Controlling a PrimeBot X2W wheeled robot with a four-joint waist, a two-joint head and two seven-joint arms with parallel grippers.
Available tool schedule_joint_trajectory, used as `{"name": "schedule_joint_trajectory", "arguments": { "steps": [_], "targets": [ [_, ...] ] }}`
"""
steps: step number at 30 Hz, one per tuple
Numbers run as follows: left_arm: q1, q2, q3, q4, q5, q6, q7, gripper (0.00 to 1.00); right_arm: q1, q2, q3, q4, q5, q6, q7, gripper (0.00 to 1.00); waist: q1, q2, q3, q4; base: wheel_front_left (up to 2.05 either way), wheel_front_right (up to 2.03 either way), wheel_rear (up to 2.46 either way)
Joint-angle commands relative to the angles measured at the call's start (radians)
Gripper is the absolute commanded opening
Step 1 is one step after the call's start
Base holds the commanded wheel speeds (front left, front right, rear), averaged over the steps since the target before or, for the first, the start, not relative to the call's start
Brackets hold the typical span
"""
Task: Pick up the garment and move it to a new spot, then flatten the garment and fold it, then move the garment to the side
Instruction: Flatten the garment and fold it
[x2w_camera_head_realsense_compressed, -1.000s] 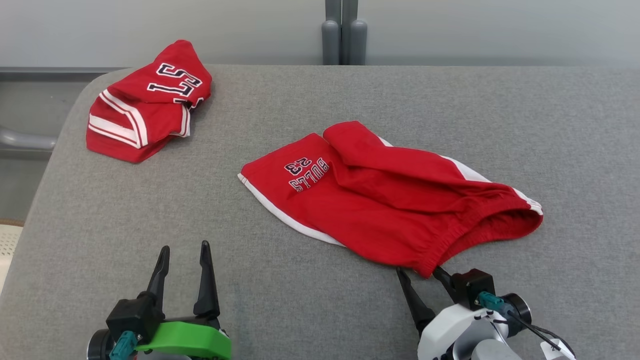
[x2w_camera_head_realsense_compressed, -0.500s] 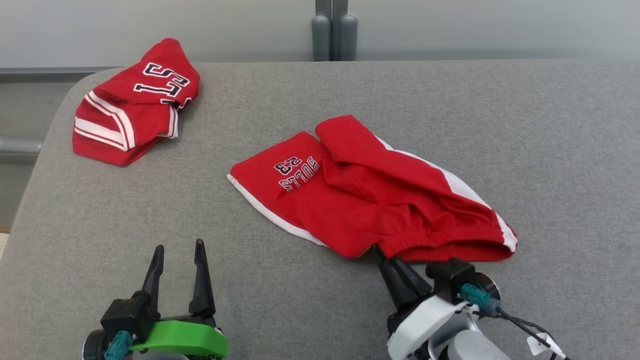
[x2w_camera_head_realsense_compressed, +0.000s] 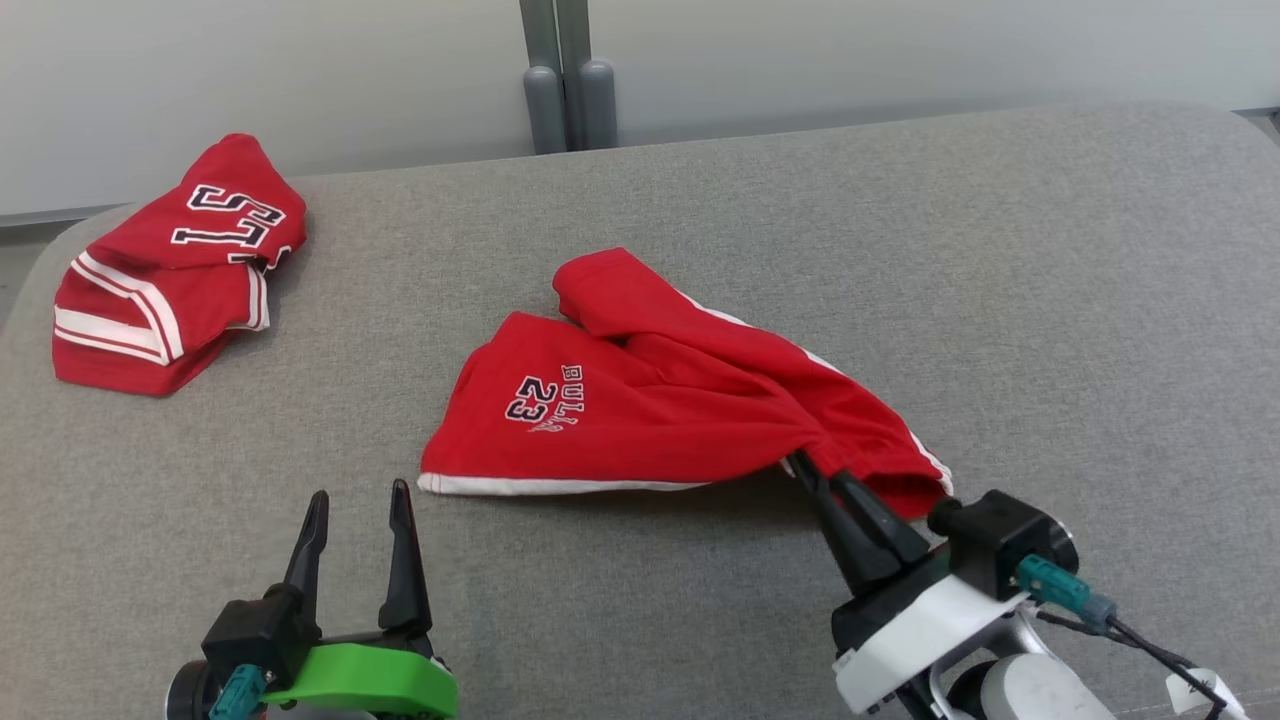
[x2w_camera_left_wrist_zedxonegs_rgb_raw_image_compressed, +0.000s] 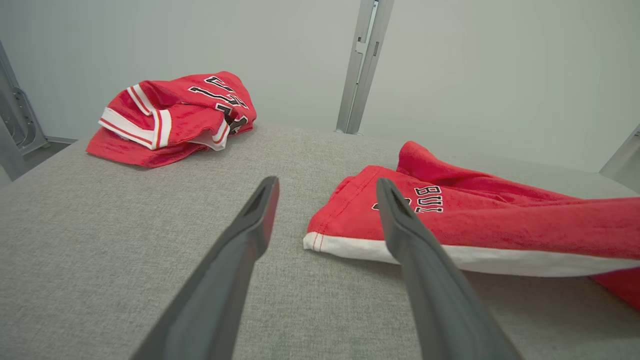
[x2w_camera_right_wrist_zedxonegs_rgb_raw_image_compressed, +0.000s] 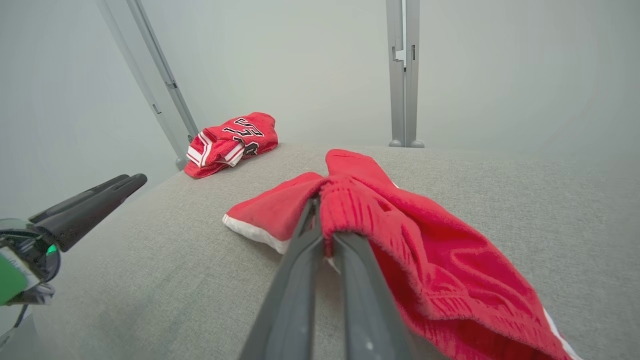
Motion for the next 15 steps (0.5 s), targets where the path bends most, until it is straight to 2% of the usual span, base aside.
{"name": "schedule_joint_trajectory", "arguments": {
  "steps": [1,7,15],
  "targets": [
    [0.005,0.002,-0.002,-0.001,0.006,-0.002,-0.003,1.0,0.009,-0.005,-0.031,-0.017,-0.015,0.0,0.015,0.0,0.0,0.0,0.001,-0.003,0.0,0.0,0.0],
    [-0.019,0.002,-0.015,0.006,0.008,-0.009,-0.003,1.0,-0.04,-0.019,-0.154,0.033,-0.03,0.0,0.085,0.0,0.0,0.0,0.022,0.03,0.0,0.0,0.0],
    [-0.038,0.002,-0.032,0.009,0.006,-0.012,-0.003,1.0,-0.191,-0.091,-0.24,0.266,0.001,0.0,0.128,0.0,0.0,0.0,0.059,0.088,0.0,0.0,0.0]
  ]
}}
